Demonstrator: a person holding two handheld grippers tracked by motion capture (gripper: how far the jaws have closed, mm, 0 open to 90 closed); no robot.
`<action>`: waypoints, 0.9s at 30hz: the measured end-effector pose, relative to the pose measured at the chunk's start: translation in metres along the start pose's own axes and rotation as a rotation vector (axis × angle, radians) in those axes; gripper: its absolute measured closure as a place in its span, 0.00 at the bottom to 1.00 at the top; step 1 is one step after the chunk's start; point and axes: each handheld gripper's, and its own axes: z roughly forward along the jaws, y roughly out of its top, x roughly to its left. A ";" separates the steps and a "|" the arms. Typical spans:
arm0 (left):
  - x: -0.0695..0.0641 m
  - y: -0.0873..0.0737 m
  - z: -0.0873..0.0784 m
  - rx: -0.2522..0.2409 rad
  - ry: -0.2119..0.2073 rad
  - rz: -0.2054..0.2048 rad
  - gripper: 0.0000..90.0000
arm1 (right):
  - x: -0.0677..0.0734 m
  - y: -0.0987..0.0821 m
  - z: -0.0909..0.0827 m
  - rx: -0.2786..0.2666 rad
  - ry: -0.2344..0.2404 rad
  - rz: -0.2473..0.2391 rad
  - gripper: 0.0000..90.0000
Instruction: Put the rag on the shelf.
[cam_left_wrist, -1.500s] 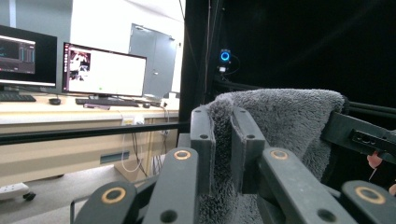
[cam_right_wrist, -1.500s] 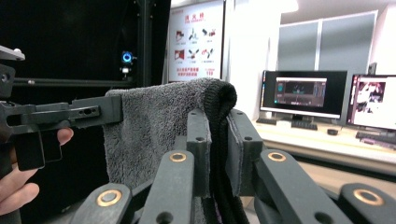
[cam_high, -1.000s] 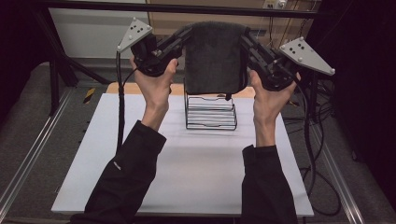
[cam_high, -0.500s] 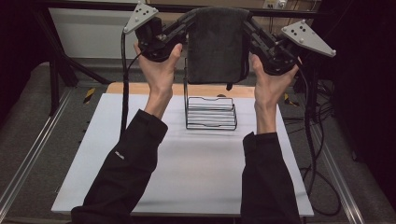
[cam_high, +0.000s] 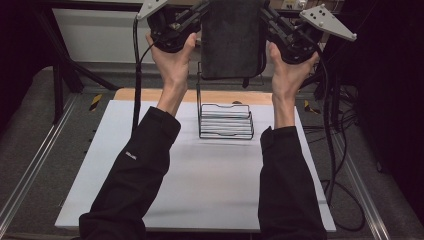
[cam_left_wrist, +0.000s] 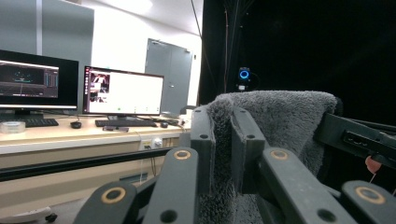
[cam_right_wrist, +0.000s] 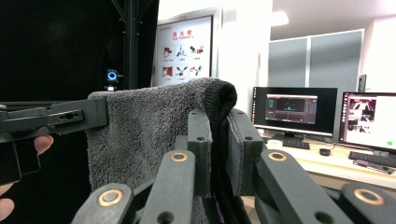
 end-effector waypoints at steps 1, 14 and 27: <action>0.001 0.000 0.001 -0.001 0.001 -0.001 0.90 | -0.001 0.000 0.001 0.002 -0.001 0.002 0.91; 0.016 -0.008 0.018 0.023 0.004 -0.007 0.90 | -0.013 -0.005 0.020 0.033 -0.009 -0.004 0.91; 0.031 -0.030 0.022 0.081 -0.004 0.006 0.90 | -0.019 -0.025 0.022 0.097 -0.013 -0.016 0.90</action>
